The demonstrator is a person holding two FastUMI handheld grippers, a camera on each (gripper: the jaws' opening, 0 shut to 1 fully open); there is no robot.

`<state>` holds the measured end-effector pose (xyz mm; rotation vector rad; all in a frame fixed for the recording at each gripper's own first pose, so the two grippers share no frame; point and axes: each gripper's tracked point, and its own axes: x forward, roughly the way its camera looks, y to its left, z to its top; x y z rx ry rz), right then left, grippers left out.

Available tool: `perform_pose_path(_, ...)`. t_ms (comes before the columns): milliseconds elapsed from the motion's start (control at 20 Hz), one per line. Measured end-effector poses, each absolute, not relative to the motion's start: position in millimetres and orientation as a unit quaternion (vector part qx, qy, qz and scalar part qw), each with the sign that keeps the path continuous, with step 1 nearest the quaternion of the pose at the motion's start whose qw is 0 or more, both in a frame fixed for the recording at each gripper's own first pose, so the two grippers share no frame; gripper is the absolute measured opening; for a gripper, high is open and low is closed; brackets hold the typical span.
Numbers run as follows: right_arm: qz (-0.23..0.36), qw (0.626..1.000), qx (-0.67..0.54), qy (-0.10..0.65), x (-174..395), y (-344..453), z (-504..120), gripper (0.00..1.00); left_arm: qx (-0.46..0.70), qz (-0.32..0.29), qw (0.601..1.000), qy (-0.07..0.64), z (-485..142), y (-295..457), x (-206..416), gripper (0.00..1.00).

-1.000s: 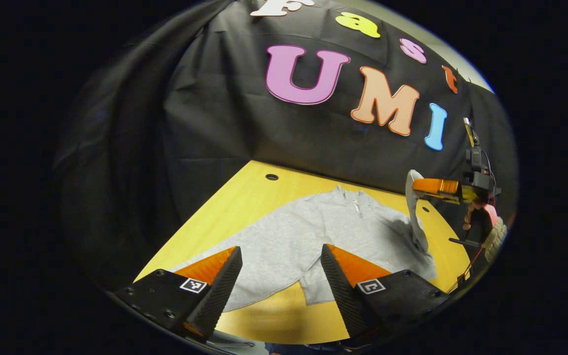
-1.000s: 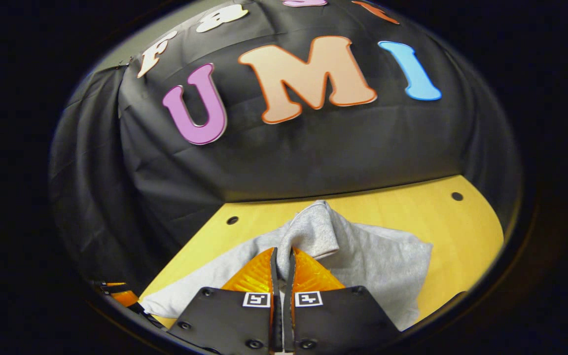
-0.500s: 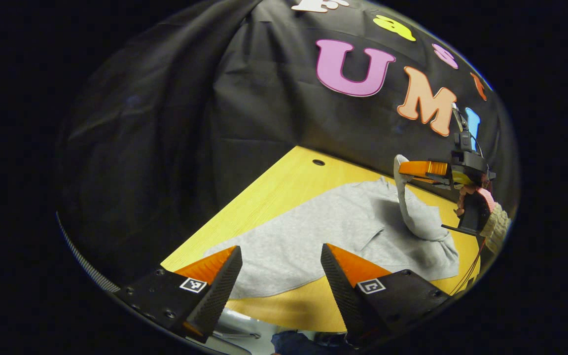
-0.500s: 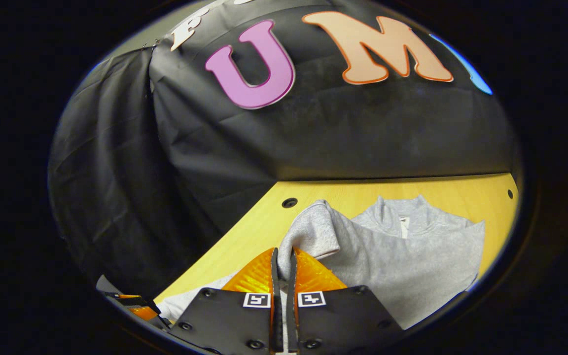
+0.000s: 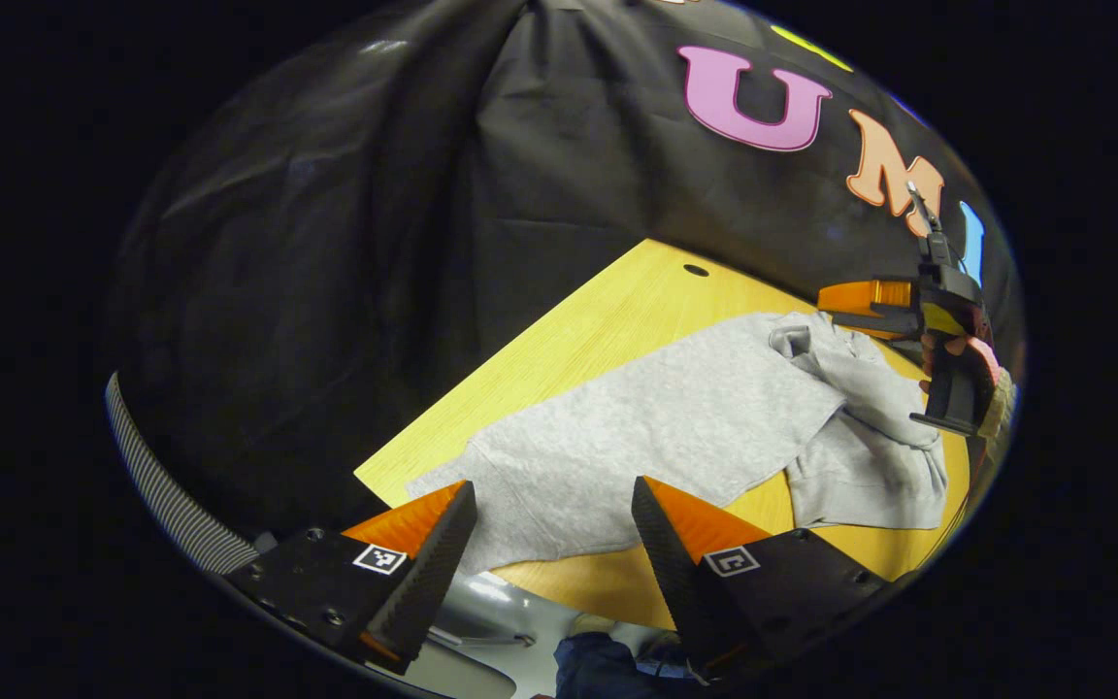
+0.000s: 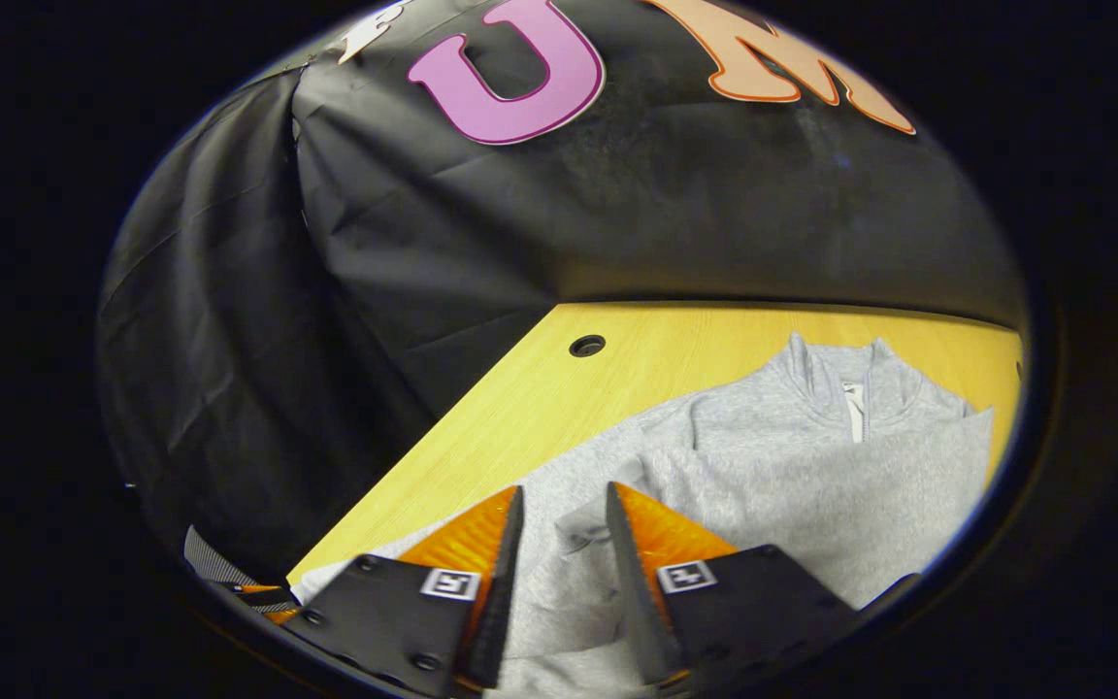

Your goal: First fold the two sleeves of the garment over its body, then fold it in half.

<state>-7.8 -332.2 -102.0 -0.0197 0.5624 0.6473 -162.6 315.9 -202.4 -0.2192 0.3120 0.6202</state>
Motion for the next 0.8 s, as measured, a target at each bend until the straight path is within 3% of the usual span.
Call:
perform_pose_path(150, 0.313, 0.911, -0.027, 0.269, -13.3, -332.4, -102.8, 0.94, -0.110, 0.312, 0.930, 0.163, -214.1, 326.7, -164.1, 0.95)
perform_pose_path(200, 0.311, 0.912, -0.032, 0.267, -14.2, -334.5, -101.0, 0.98, -0.110, 0.313, 0.928, 0.169, -217.7, 328.8, -165.5, 0.95)
perform_pose_path(800, 0.296, 0.929, -0.052, 0.216, -40.1, -390.4, -46.8, 0.95, -0.055, 0.310, 0.930, 0.190, -233.8, 332.3, -166.1, 0.90)
